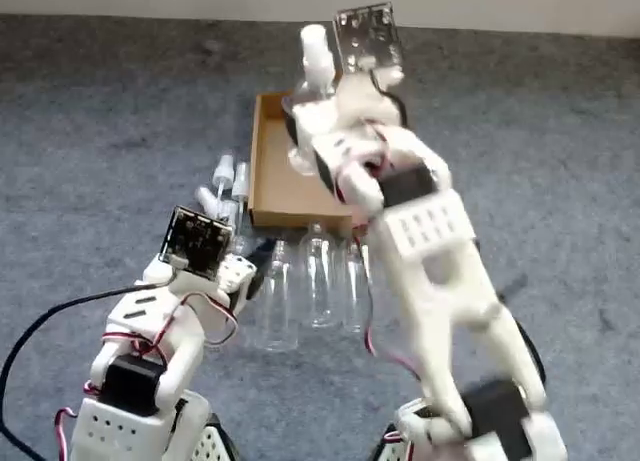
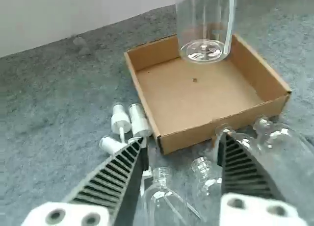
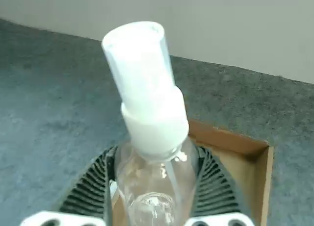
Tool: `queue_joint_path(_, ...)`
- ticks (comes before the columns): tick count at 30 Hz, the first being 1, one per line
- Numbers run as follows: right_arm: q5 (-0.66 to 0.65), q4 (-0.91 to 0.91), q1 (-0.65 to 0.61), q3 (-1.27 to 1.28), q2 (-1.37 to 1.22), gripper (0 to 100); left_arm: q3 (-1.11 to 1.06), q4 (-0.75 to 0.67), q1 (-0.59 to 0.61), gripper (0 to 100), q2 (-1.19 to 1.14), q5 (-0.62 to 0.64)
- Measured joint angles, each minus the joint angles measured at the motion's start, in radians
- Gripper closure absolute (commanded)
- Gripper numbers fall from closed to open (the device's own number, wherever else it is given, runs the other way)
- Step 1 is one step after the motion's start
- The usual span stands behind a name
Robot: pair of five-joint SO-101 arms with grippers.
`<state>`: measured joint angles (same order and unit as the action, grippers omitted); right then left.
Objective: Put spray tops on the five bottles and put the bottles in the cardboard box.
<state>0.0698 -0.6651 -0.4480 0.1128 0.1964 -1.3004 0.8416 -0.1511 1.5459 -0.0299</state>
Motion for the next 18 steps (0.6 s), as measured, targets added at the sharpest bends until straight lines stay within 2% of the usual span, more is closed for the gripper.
queue_joint_path(5,0.000,0.221,0.006,-0.161,-0.342,99.5,-0.035,-0.091,0.097,83,0.002,0.015)
queue_joint_path(12,-0.002,0.256,0.008,-0.489,-0.724,99.5,-0.035,-0.107,0.153,83,0.002,0.026)
queue_joint_path(18,-0.118,0.258,0.008,-0.732,-0.967,99.5,-0.035,-0.107,0.150,83,0.002,0.026)
